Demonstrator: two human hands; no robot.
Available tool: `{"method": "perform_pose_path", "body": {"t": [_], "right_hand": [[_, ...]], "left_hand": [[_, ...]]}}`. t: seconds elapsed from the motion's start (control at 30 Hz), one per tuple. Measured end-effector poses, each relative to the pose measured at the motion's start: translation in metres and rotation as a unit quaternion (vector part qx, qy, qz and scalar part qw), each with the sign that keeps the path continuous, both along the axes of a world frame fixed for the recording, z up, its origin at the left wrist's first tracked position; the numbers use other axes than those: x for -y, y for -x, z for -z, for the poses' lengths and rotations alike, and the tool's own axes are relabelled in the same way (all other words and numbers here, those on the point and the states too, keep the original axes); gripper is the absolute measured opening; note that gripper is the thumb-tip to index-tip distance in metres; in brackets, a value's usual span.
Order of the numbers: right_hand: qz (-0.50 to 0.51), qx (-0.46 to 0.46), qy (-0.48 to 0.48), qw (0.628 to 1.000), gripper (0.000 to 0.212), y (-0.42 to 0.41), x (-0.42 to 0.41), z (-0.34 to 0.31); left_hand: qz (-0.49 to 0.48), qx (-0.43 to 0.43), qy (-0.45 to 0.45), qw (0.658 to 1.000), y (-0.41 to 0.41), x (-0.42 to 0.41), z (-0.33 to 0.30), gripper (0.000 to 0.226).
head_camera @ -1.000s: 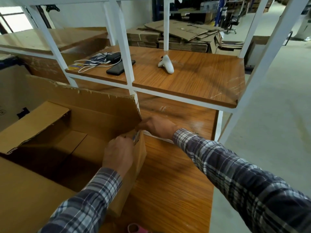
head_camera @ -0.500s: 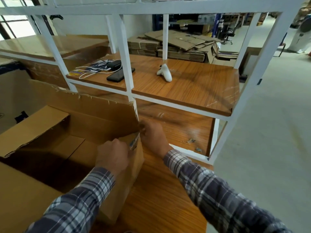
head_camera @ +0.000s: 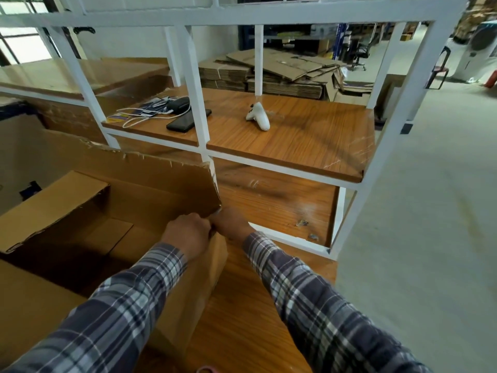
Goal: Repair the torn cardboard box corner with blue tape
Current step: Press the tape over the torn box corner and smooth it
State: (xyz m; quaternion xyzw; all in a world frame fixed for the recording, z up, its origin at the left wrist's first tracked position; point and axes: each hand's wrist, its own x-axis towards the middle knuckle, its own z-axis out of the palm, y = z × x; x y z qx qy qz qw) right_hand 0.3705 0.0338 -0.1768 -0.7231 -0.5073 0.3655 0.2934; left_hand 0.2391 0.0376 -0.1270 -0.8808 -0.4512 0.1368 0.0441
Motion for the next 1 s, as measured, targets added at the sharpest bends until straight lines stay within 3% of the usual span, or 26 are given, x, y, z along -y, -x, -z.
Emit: {"method": "perform_pose_path", "body": {"t": [0.1, 0.3, 0.43, 0.57, 0.73, 0.83, 1.0], "right_hand": [[0.051, -0.060, 0.010, 0.997, 0.025, -0.008, -0.003, -0.001], [0.032, -0.015, 0.040, 0.999, 0.018, -0.016, -0.013, -0.011], [0.052, 0.013, 0.024, 0.998, 0.028, -0.011, -0.017, 0.001], [0.057, -0.026, -0.003, 0.998, 0.043, -0.008, -0.011, 0.003], [0.067, -0.055, 0.013, 0.996, 0.015, 0.003, -0.012, 0.009], [0.098, -0.073, 0.009, 0.992, 0.019, 0.006, -0.006, 0.010], [0.070, -0.039, 0.009, 0.997, 0.036, 0.003, 0.009, -0.002]], "left_hand": [[0.002, -0.012, -0.025, 1.000, -0.004, -0.001, -0.007, 0.033], [0.019, -0.018, -0.014, 1.000, -0.020, -0.008, -0.006, 0.031], [0.024, -0.014, -0.025, 0.999, -0.012, -0.007, -0.005, 0.033], [0.041, -0.030, -0.034, 0.998, 0.003, 0.006, -0.006, 0.034], [0.017, 0.001, 0.004, 1.000, 0.012, 0.008, 0.003, 0.029], [0.010, 0.012, 0.018, 1.000, 0.009, 0.008, 0.003, 0.029], [0.009, 0.021, 0.005, 1.000, 0.007, 0.005, 0.000, 0.034]]}}
